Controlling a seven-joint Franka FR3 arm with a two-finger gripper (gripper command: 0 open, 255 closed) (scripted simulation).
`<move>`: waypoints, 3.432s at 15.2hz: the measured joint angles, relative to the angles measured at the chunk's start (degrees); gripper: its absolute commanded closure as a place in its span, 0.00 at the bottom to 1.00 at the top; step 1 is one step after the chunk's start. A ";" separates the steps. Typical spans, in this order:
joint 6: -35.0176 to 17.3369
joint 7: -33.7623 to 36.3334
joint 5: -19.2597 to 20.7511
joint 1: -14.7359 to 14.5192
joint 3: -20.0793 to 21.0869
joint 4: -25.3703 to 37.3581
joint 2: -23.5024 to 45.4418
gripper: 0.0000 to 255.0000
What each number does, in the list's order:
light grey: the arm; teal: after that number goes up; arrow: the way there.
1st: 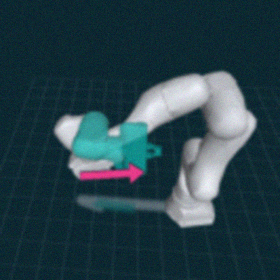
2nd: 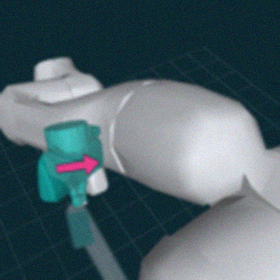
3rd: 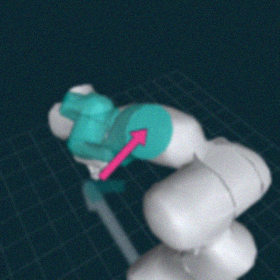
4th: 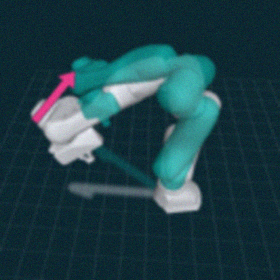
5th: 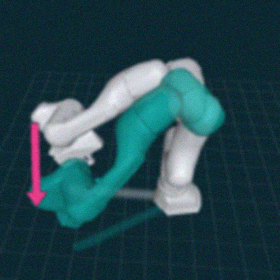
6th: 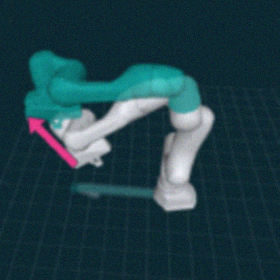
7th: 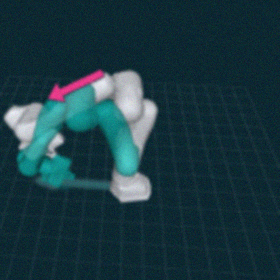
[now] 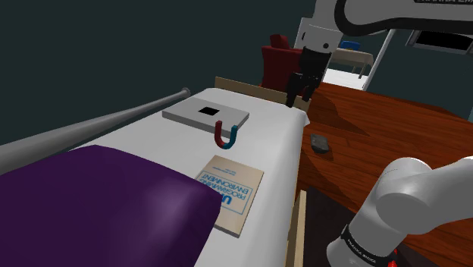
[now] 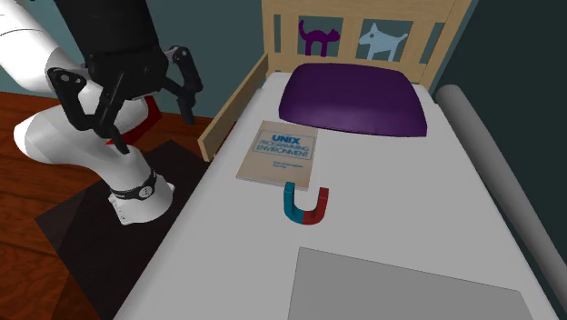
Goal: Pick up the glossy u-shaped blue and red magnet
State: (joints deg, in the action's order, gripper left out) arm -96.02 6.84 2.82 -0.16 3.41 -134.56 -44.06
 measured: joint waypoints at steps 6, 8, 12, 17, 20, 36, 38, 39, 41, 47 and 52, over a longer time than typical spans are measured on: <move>-4.57 3.17 -2.11 -0.62 2.15 1.65 7.64 0.00; -6.89 4.17 -2.86 -0.77 2.75 1.89 10.89 0.00; -10.88 7.68 -4.51 -1.54 5.21 5.10 19.30 0.00; -14.87 10.63 -5.53 -1.98 6.98 10.15 29.75 0.00; -16.70 11.37 -5.66 -2.13 7.41 10.72 32.51 0.00; -21.92 11.49 -5.57 -2.17 7.62 7.17 34.16 1.00; -21.51 11.53 -5.57 -2.18 7.62 7.48 34.09 1.00; -20.95 11.55 -5.59 -2.19 7.62 7.85 33.90 1.00; -19.48 11.47 -5.61 -2.15 7.53 8.99 33.57 1.00; -15.01 11.36 -5.68 -2.08 7.34 12.49 32.58 1.00; -11.04 11.52 -5.72 -2.11 7.32 15.88 31.99 1.00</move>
State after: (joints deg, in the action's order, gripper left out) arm -107.06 18.36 -2.91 -2.27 10.73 -118.68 -12.07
